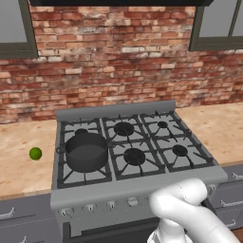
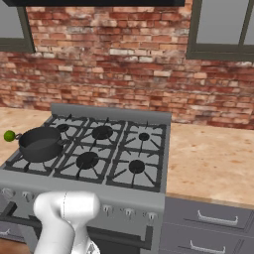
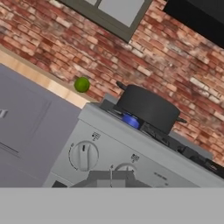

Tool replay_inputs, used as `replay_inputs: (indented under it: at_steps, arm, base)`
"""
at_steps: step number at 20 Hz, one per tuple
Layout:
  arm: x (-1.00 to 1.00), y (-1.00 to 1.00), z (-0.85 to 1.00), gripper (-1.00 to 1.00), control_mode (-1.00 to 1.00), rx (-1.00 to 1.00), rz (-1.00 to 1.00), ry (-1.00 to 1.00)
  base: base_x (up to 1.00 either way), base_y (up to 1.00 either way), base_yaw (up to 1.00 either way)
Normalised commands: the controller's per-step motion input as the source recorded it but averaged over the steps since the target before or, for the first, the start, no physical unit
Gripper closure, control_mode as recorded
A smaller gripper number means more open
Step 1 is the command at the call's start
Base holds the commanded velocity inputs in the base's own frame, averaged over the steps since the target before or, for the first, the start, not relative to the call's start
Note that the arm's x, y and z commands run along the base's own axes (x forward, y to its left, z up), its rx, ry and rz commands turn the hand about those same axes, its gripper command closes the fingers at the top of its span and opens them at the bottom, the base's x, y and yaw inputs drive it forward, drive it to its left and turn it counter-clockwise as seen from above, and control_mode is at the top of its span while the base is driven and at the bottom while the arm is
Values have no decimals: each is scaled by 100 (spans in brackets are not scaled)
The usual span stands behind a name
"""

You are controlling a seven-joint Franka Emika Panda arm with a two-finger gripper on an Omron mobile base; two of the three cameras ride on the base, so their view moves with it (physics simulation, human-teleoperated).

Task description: Turn on the burner for the pot on the stove. Wait thirty seconds for the pot to heat up. Then add the lime to the pot.

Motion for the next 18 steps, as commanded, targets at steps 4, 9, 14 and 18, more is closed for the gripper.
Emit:
replay_inputs:
  at_steps: [4, 9, 14, 18]
  arm:
    - [0, 0, 0, 100, -100, 0, 2, 0]
    - [-1, 0, 0, 100, -100, 0, 3, 0]
    - [0, 0, 0, 100, -100, 0, 2, 0]
    - [0, 0, 0, 100, -100, 0, 2, 0]
  base:
    - [0, 0, 0]
    - [0, 0, 0]
    - [0, 0, 0]
    - [0, 0, 0]
